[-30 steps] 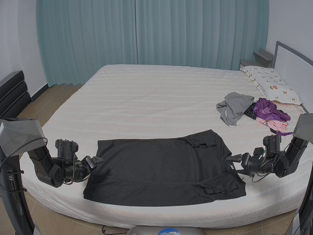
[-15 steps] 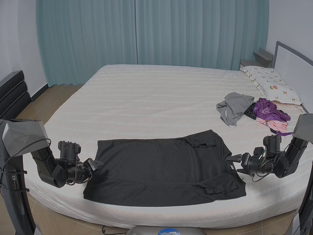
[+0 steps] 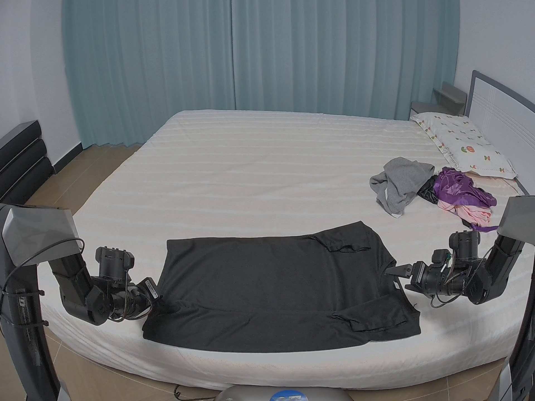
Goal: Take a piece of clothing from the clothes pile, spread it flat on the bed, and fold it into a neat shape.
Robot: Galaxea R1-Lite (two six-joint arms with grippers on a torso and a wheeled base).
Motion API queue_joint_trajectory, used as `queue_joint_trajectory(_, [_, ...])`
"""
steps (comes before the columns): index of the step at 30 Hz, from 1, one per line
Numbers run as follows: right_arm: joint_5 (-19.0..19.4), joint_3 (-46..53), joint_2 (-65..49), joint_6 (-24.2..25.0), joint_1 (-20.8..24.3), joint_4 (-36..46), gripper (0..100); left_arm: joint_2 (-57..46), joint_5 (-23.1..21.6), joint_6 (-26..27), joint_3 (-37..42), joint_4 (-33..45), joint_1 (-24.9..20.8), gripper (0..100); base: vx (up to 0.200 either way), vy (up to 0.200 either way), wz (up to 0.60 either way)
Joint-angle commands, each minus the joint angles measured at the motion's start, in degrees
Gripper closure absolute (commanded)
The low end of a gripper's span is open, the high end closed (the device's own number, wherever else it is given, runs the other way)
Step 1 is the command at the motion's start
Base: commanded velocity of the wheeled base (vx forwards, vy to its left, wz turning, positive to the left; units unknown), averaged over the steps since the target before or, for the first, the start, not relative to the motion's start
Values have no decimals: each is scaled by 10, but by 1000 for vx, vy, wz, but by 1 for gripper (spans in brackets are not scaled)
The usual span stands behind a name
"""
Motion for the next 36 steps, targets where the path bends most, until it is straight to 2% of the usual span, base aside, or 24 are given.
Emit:
queue_joint_trajectory(1, [1,-13,13,-6,0,0,0,-12,0,-1,4,0,7,100,0,0,0])
queue_joint_trajectory(11, [5,-72,52,-35,-1,39,0,-15,0,-1,7,-2,25,100,0,0,0])
queue_joint_trajectory(18, [12,-73,74,-108,-17,56,0,-14,-1,-1,7,-2,23,100,0,0,0])
queue_joint_trajectory(22, [26,-72,73,-111,-18,56,0,-14,0,-1,7,-2,21,100,0,0,0])
queue_joint_trajectory(29, [29,-56,59,-124,-18,51,0,-11,-1,-1,6,-2,22,100,0,0,0])
queue_joint_trajectory(36, [31,-37,58,-155,-19,52,0,-9,0,-1,5,-2,22,100,0,0,0])
